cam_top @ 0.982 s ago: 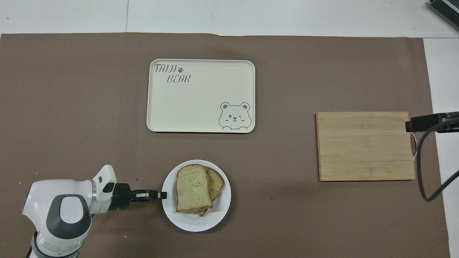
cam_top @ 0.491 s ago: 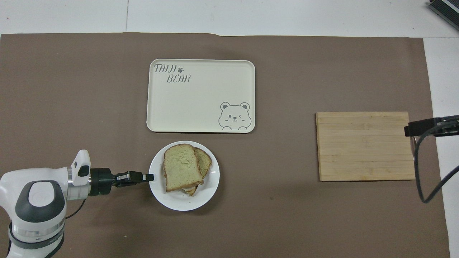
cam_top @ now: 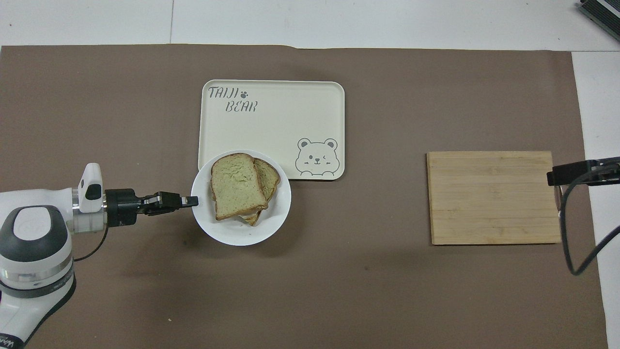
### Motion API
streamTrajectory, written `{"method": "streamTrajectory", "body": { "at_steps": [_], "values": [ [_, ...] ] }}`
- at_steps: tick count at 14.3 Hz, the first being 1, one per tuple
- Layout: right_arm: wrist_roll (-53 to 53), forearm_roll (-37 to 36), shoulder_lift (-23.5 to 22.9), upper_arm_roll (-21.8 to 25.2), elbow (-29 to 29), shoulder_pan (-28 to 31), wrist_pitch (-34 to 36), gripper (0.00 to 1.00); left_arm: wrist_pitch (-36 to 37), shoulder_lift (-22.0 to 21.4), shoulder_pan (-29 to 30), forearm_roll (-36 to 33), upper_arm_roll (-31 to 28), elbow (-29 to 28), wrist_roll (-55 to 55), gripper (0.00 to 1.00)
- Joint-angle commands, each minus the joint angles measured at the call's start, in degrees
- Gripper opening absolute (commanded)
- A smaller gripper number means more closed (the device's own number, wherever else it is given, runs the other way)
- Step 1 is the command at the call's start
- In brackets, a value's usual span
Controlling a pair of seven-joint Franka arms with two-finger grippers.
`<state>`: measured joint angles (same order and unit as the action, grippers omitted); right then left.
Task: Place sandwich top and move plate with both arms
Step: 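Push the white plate with the left gripper onto the bear tray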
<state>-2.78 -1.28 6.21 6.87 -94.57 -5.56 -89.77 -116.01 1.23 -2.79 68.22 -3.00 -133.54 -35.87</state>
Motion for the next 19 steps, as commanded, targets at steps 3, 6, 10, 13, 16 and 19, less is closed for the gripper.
{"method": "streamTrajectory", "body": {
  "at_steps": [3, 6, 10, 13, 16, 19],
  "values": [
    [-1.44, 0.14, 0.74, -0.46, -0.44, 0.81, 0.38, 1.0, -6.21, 7.64, -2.38, 1.21, 0.8, 11.09, -0.87, 0.0],
    [-1.44, 0.14, 0.74, -0.46, -0.53, 0.81, 0.38, 1.0, -13.17, 10.54, -5.9, 0.51, 0.8, 14.8, 0.18, 0.0],
    [-1.44, 0.14, 0.74, -0.46, -0.53, 0.81, 0.38, 1.0, -17.31, 16.69, -9.77, -4.03, 0.89, 23.13, 8.41, 0.0],
    [-1.44, 0.14, 0.74, -0.46, -0.44, 0.81, 0.38, 1.0, -19.68, 21.7, -10.39, -7.93, 2.91, 28.85, 13.89, 0.0],
    [-1.44, 0.14, 0.74, -0.46, -0.44, 0.81, 0.38, 1.0, -21.44, 22.15, -11.97, -8.37, 2.91, 28.78, 13.89, 0.0],
    [-1.44, 0.14, 0.74, -0.46, -0.44, 0.81, 0.38, 1.0, -20.05, 21.63, -12.59, -8.45, 2.91, 26.6, 13.98, 0.0]
  ]
}}
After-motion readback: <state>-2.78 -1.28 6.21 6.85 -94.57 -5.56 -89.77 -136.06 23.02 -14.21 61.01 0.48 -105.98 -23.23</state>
